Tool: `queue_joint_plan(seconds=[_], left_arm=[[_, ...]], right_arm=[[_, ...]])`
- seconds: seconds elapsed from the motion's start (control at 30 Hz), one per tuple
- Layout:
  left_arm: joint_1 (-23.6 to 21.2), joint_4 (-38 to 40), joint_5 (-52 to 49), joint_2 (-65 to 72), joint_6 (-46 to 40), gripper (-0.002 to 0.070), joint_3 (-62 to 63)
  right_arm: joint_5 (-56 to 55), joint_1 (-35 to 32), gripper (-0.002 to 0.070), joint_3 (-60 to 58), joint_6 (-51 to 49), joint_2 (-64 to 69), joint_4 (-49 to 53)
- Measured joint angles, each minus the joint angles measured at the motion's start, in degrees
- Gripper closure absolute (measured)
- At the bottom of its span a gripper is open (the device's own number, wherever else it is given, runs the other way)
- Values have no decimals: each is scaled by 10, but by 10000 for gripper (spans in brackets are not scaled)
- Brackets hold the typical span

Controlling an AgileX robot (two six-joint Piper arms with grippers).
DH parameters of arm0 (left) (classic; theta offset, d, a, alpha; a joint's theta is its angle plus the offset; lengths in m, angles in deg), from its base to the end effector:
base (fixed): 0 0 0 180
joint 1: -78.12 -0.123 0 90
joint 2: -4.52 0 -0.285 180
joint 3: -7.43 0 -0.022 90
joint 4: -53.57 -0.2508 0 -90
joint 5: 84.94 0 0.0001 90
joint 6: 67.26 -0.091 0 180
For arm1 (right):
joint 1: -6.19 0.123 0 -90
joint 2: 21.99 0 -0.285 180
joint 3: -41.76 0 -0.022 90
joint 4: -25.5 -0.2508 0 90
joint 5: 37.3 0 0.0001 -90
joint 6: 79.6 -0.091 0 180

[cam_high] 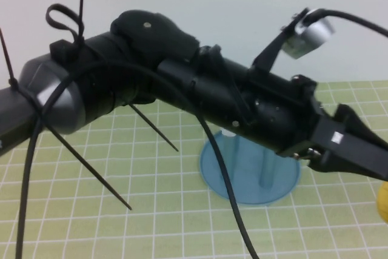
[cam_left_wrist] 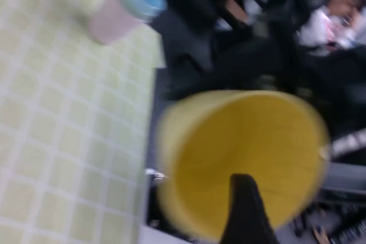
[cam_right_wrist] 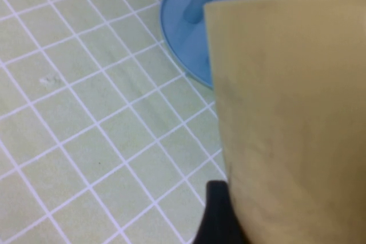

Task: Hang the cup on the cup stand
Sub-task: Adjust the cup with two arms

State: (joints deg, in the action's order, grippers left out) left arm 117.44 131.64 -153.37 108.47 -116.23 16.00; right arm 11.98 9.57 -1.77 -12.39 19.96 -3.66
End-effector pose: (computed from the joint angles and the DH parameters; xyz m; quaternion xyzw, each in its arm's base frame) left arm 0.2199 -0.2872 0.3774 0.4303 0.6540 -0.6011 0.1605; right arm 0.0980 0.0395 0.2998 -0.4523 0.7743 0.0063 0.4425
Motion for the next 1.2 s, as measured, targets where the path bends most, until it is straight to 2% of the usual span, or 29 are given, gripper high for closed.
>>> queue_joint_plan(seconds=[0.27,0.5,0.83,1.2], left_arm=[[53,-81,25,0,22,258,57],[88,-91,44,0,28,258,57],[95,-102,78,0,42,258,57],[145,-171,163,1,54,258,57]], right_arm=[[1,0,148,0,-26,0,17],[1,0,148,0,-40,0,19],[1,0,148,0,-45,0,21],[1,0,148,0,-45,0,21]])
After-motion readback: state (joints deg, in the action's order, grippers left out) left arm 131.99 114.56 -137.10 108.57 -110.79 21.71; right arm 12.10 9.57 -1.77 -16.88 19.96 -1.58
